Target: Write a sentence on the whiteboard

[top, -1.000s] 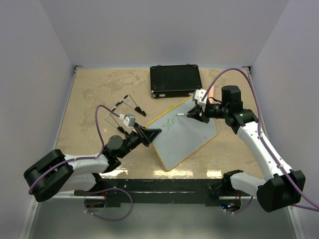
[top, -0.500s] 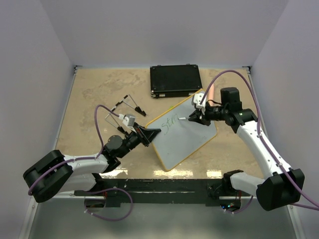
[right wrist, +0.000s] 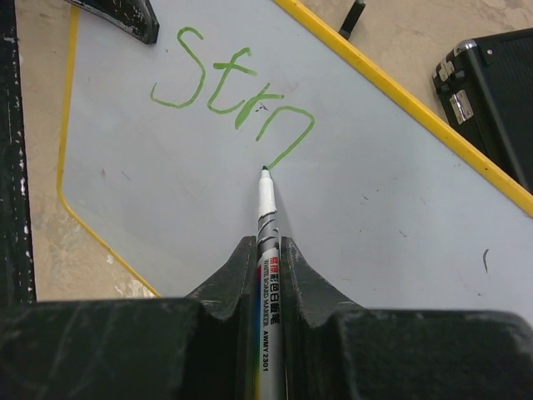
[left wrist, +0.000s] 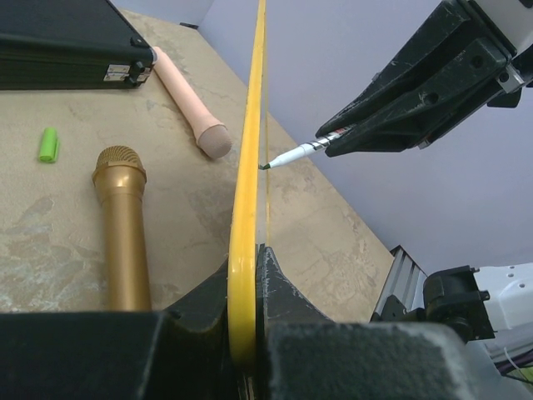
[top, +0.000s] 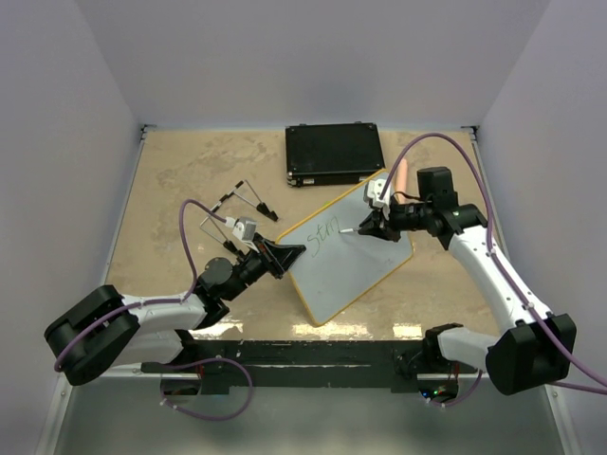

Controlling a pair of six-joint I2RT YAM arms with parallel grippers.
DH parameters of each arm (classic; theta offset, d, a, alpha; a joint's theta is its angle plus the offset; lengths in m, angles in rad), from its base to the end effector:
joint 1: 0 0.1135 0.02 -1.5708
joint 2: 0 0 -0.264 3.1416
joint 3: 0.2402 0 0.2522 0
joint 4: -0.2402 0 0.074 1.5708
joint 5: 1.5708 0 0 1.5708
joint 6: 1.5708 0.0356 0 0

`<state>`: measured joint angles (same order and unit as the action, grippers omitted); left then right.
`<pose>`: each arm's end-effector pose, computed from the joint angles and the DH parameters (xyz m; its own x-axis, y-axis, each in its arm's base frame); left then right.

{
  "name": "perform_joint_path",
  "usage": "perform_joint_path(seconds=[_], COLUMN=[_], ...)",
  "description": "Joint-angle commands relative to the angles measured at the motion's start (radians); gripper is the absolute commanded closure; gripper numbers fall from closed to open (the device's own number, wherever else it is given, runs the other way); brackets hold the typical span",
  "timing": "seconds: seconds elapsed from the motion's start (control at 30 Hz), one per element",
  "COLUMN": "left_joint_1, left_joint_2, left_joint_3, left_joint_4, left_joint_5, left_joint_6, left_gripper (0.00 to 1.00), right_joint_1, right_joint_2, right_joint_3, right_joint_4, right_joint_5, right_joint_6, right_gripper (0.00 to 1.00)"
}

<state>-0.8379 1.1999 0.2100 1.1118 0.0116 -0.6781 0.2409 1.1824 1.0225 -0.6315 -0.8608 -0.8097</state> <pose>0.1453 -0.1621 0.2010 -0.4077 -0.4847 -0.7739 0.6358 0.4576 -0.6216 0.2264 0.0834 0.3089 0.0109 -0.4833 -0.8754 -0.9645 0.2260 -0.1368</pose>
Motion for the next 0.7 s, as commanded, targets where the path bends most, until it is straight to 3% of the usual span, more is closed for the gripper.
perform_joint_path(seconds=[0.0,0.67], left_joint_1=[-0.003,-0.003], left_joint_2=[0.021,0.040], left_joint_3=[-0.015,-0.011], left_joint_4=[-0.027,-0.013], left_joint_5=[0.047,0.054], left_joint_6=[0.086,0.080], left_gripper=[1.00,1.00], right_joint_1=[0.000,0.001], right_joint_2=[0.022,0.048], right_joint_3=[0.053,0.082], right_joint_4=[0.030,0.062], right_joint_5=[-0.033,-0.073], right_joint_6=[0.013,0.060], right_gripper=[1.00,1.00])
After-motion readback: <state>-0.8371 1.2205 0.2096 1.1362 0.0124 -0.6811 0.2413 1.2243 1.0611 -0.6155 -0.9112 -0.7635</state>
